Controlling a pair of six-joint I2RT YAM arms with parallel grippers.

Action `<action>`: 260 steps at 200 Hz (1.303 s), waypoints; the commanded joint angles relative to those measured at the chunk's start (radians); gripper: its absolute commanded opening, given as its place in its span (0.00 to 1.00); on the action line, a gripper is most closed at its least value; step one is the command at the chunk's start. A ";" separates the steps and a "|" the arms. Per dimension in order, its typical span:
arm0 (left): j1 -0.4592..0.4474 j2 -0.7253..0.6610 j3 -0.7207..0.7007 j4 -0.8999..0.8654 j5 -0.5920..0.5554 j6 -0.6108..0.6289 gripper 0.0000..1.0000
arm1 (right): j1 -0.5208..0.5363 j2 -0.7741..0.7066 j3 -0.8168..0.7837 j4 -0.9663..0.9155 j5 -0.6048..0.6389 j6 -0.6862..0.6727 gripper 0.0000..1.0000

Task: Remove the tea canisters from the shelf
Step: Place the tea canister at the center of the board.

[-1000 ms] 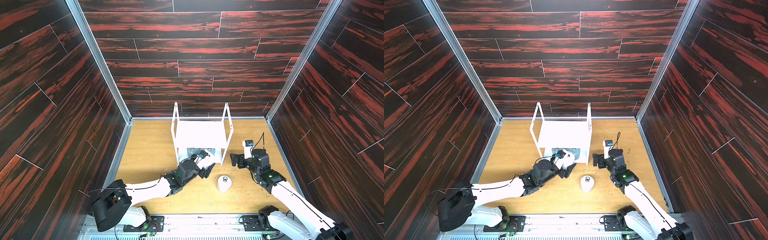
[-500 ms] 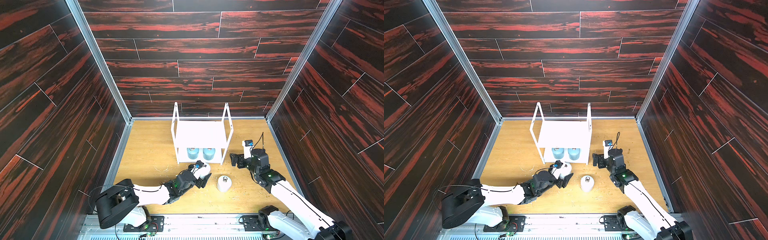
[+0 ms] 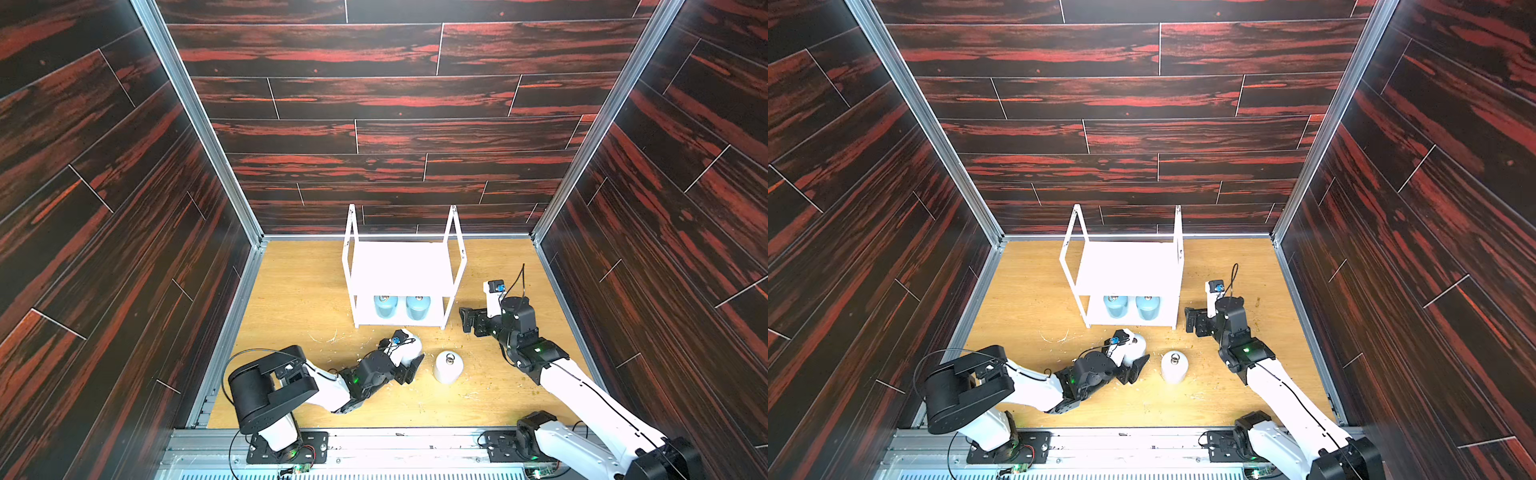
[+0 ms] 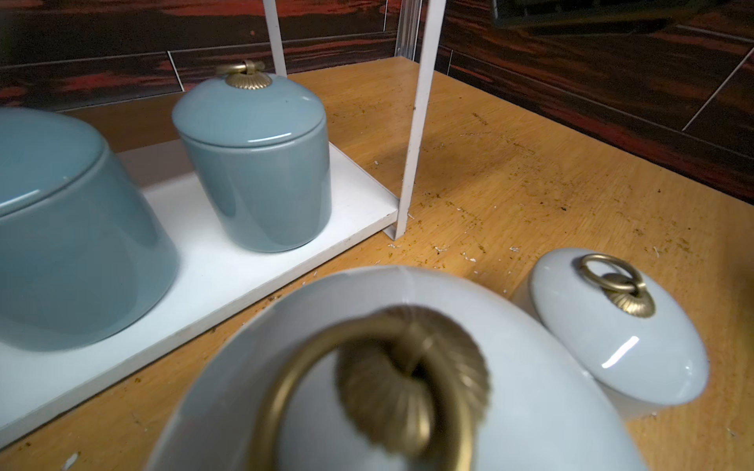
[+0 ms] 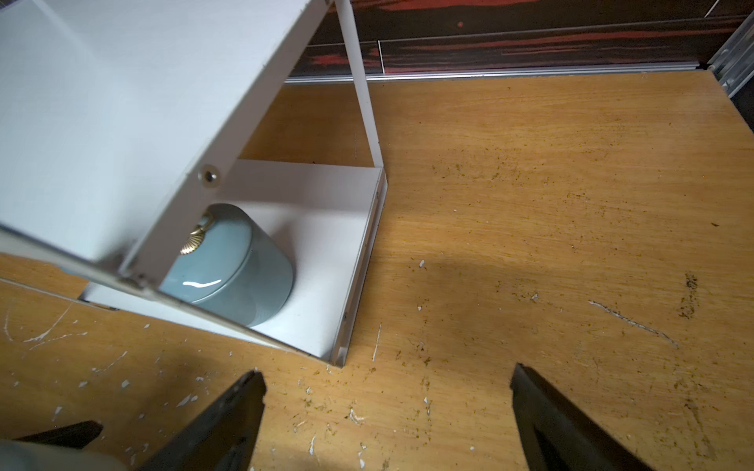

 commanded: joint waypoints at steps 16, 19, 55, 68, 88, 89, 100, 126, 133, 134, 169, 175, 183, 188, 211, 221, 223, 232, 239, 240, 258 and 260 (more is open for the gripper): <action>-0.008 0.061 0.019 0.177 -0.003 -0.033 0.69 | -0.007 0.020 0.018 0.013 -0.010 0.004 0.98; -0.008 0.068 0.018 0.188 -0.003 -0.036 0.69 | -0.006 0.021 0.019 0.013 -0.009 0.004 0.98; -0.015 0.168 0.008 0.281 -0.013 -0.057 0.70 | -0.007 0.019 0.019 0.011 -0.006 0.004 0.98; -0.018 0.194 0.019 0.298 -0.012 -0.057 0.70 | -0.007 0.021 0.019 0.011 -0.005 0.004 0.98; -0.021 0.215 0.034 0.298 -0.007 -0.057 0.71 | -0.010 0.026 0.024 0.009 -0.008 0.003 0.98; -0.022 0.215 0.034 0.298 -0.007 -0.057 0.71 | -0.011 0.026 0.024 0.009 -0.008 0.003 0.98; -0.024 0.220 0.034 0.298 -0.007 -0.055 0.71 | -0.009 0.027 0.025 0.008 -0.008 0.001 0.98; -0.033 0.236 0.036 0.292 -0.009 -0.043 0.73 | -0.010 0.032 0.027 0.010 -0.006 0.000 0.98; -0.035 0.243 0.039 0.293 -0.007 -0.041 0.73 | -0.011 0.033 0.027 0.012 -0.008 -0.002 0.98; -0.036 0.244 0.039 0.293 -0.007 -0.040 0.73 | -0.012 0.034 0.027 0.012 -0.008 -0.002 0.98; -0.045 0.279 0.059 0.304 -0.003 -0.033 0.75 | -0.011 0.041 0.030 0.013 -0.014 0.001 0.98; -0.046 0.282 0.060 0.304 -0.004 -0.032 0.75 | -0.013 0.040 0.031 0.013 -0.015 0.001 0.98; -0.046 0.286 0.062 0.303 -0.004 -0.030 0.75 | -0.013 0.039 0.031 0.012 -0.014 -0.001 0.98; -0.048 0.288 0.063 0.301 -0.006 -0.030 0.75 | -0.013 0.039 0.033 0.012 -0.014 -0.002 0.98; -0.048 0.299 0.070 0.289 -0.004 -0.026 0.77 | -0.014 0.041 0.035 0.011 -0.012 -0.004 0.98; -0.049 0.306 0.071 0.285 -0.003 -0.026 0.78 | -0.016 0.043 0.037 0.011 -0.012 -0.005 0.98; -0.049 0.308 0.072 0.284 -0.003 -0.026 0.78 | -0.016 0.044 0.038 0.010 -0.012 -0.005 0.98; -0.048 0.314 0.072 0.284 -0.003 -0.026 0.78 | -0.015 0.047 0.040 0.010 -0.012 -0.008 0.98; -0.049 0.318 0.074 0.284 -0.001 -0.028 0.78 | -0.017 0.048 0.043 0.009 -0.012 -0.009 0.98; -0.048 0.318 0.074 0.283 -0.001 -0.028 0.79 | -0.017 0.048 0.043 0.010 -0.012 -0.009 0.98; -0.049 0.323 0.069 0.280 -0.004 -0.027 0.79 | -0.017 0.055 0.048 0.012 -0.013 -0.012 0.98; -0.049 0.323 0.070 0.279 -0.004 -0.026 0.79 | -0.017 0.057 0.048 0.013 -0.013 -0.012 0.98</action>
